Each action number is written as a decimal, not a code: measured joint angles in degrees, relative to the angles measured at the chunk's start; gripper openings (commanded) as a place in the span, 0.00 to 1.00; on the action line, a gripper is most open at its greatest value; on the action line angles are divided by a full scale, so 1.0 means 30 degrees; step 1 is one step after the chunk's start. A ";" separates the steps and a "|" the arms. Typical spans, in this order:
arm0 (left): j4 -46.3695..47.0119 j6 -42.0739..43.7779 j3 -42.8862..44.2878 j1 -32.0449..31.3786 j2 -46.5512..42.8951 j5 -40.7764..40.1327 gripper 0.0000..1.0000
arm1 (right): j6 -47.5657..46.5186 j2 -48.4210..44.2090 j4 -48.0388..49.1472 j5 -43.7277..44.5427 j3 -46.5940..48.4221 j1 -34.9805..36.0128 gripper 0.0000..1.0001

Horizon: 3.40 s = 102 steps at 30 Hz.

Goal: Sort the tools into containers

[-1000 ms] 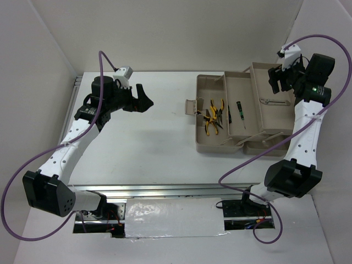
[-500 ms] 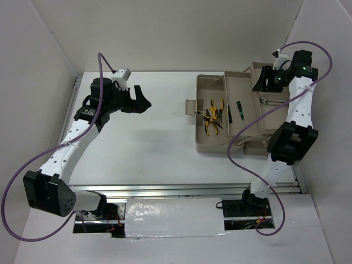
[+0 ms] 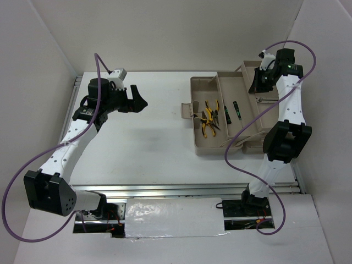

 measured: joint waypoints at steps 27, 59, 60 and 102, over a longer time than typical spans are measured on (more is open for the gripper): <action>0.1005 -0.2477 -0.1887 0.0189 0.2499 0.0219 0.90 | 0.7140 -0.3679 0.4677 -0.3891 -0.6761 0.5078 0.34; 0.2769 -0.3075 0.8247 0.0459 1.5271 0.3228 0.99 | 0.1501 -0.0852 -0.0787 -0.1020 0.0794 -0.1042 0.66; 0.2812 -0.2863 0.8276 0.0517 1.5176 0.3271 0.99 | 0.1421 -0.0787 -0.0852 -0.0954 0.0729 -0.0998 0.61; 0.0525 -0.3089 -0.4503 -0.1086 0.3759 0.1319 0.90 | -0.1953 -0.5195 0.1749 1.2874 -0.4845 0.8371 0.00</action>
